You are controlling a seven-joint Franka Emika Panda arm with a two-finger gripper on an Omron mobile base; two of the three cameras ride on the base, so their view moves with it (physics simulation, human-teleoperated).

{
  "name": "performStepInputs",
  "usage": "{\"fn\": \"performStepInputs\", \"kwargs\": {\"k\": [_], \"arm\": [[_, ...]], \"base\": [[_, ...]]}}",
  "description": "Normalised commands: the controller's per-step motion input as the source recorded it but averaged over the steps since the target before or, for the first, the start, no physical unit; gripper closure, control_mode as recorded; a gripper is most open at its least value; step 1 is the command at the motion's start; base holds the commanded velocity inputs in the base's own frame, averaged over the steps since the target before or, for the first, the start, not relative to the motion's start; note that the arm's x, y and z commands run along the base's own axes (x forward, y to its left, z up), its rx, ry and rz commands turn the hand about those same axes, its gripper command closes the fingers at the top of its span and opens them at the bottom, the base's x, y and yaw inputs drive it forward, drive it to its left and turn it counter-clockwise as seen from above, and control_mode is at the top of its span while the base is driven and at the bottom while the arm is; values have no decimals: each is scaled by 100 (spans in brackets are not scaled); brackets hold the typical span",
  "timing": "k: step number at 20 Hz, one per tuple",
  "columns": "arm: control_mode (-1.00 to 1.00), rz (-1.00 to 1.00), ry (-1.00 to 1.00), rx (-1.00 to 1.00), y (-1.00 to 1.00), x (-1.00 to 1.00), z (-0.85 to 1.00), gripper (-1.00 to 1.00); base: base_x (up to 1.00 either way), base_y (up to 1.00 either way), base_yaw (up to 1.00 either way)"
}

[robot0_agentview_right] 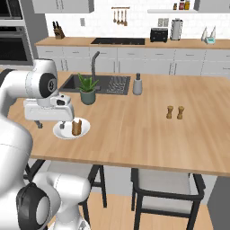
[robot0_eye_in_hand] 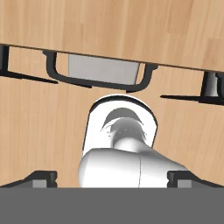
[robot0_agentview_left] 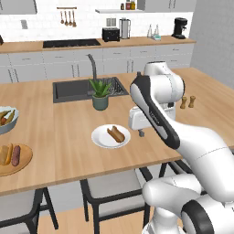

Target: Place one bun and one sausage from the bowl on each plate.

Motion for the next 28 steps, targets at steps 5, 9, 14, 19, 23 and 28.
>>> {"fn": "performStepInputs", "kwargs": {"k": [5,9,14,19,23,28], "arm": [[-100,0,0,0,0,-4,0,-100],[100,0,0,0,0,-3,0,-100],[100,0,0,0,0,0,0,-100],[100,0,0,0,0,0,0,-100],[100,0,0,0,0,0,0,-100],[100,0,0,0,0,0,0,-100]], "base": [[0,0,0],[-21,17,0],[-37,90,-3],[-2,100,-5],[0,100,-3],[0,100,0]]}}
